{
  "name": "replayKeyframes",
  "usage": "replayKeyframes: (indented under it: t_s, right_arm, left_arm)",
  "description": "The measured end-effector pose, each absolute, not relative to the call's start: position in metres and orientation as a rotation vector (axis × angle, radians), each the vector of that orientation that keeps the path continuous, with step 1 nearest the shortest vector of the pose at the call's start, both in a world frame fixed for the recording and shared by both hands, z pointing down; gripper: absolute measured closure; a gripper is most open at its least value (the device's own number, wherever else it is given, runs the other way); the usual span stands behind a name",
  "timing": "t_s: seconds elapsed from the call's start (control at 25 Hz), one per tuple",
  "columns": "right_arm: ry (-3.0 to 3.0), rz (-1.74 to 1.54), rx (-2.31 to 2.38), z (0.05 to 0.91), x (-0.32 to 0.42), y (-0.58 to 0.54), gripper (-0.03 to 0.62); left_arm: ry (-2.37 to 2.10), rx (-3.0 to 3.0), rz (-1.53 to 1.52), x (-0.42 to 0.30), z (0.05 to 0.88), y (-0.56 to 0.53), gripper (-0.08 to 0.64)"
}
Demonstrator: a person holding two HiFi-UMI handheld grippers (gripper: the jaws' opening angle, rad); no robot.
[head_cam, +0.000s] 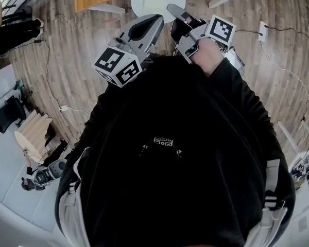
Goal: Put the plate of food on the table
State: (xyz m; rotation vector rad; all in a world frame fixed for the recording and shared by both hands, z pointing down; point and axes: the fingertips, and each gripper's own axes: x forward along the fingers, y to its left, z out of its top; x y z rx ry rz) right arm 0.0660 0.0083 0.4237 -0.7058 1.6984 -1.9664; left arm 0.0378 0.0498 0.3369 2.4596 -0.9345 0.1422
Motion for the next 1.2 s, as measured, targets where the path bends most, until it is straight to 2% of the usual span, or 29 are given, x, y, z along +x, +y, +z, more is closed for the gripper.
replayKeyframes:
  t_s: [0.96,1.2]
  right_arm:
    - [1.683,-1.848,-0.747,0.411,0.074,-0.025,0.558]
    - [1.631,-1.872,-0.795,0.427,0.075,-0.117,0.56]
  left_arm:
    - [-0.852,2.559,0.139,0.04,0.324,0.02,0.554]
    - [-0.814,2.526,0.158,0.035,0.337,-0.078,0.554]
